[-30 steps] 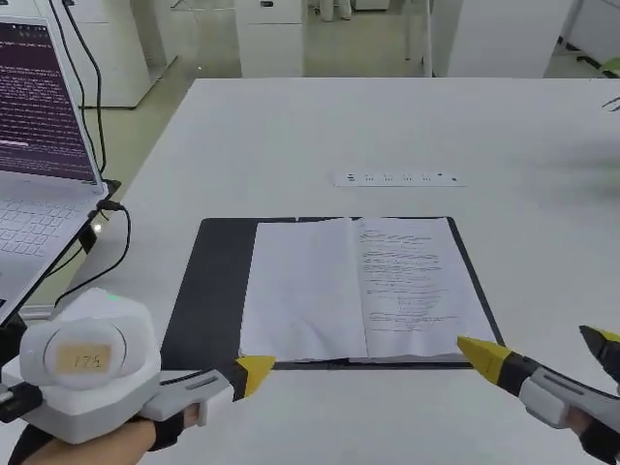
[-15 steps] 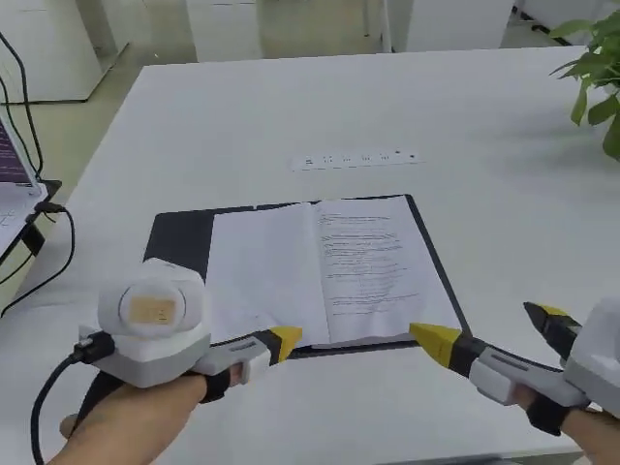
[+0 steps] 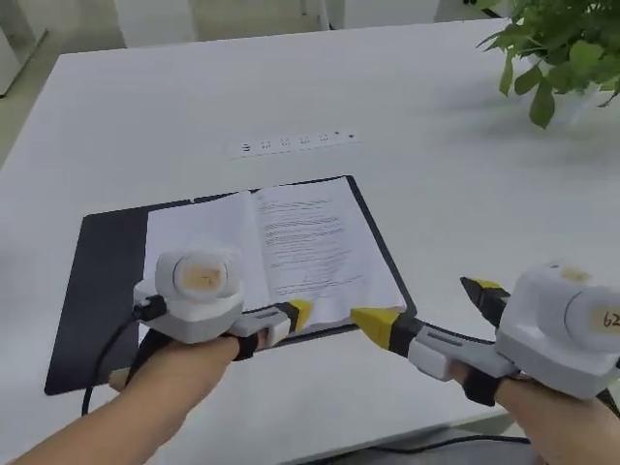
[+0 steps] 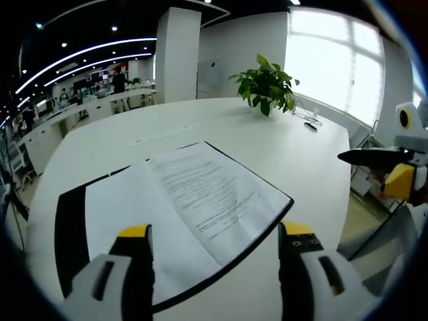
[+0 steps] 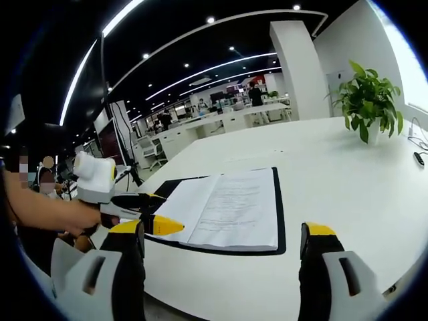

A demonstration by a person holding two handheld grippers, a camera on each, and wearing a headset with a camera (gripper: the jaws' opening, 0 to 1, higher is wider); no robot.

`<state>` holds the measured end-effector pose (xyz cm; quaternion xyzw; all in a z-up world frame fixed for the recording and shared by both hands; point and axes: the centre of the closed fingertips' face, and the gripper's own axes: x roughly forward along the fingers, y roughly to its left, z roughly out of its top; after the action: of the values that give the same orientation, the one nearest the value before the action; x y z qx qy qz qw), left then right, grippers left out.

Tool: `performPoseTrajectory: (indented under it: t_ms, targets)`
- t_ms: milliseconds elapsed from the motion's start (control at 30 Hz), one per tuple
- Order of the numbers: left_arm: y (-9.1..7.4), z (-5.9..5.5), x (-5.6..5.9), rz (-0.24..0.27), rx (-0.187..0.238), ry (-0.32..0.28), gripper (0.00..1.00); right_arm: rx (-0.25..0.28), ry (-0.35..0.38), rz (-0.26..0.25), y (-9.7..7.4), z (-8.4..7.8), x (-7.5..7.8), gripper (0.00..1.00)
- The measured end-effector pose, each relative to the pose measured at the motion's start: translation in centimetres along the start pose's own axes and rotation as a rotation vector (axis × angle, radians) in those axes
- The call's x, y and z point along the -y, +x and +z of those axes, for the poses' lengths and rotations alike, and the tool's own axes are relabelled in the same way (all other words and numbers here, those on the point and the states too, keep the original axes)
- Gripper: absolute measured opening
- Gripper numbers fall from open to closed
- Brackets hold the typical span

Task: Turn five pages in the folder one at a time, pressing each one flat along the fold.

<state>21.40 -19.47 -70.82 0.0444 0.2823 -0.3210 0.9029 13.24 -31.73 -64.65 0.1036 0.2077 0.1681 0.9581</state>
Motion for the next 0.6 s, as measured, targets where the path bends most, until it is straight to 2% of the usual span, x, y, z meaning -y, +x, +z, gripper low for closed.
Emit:
performPoseTrajectory:
  t_ms: [100, 233, 600]
  targets:
    - [1.6, 0.1, 1.0, -0.021, 0.005, 0.015, 0.75, 0.005, 0.008, -0.002, 0.0, 0.0, 0.1, 0.96]
    - [3.9, -0.3, 2.1, -0.036, -0.002, 0.038, 0.74, 0.002, 0.011, -0.002, 0.0, -0.1, 0.2, 0.96]
    - [8.2, -0.7, 3.5, -0.033, 0.01, 0.028, 0.7, 0.006, 0.029, 0.001, 0.0, -0.1, 0.5, 0.93]
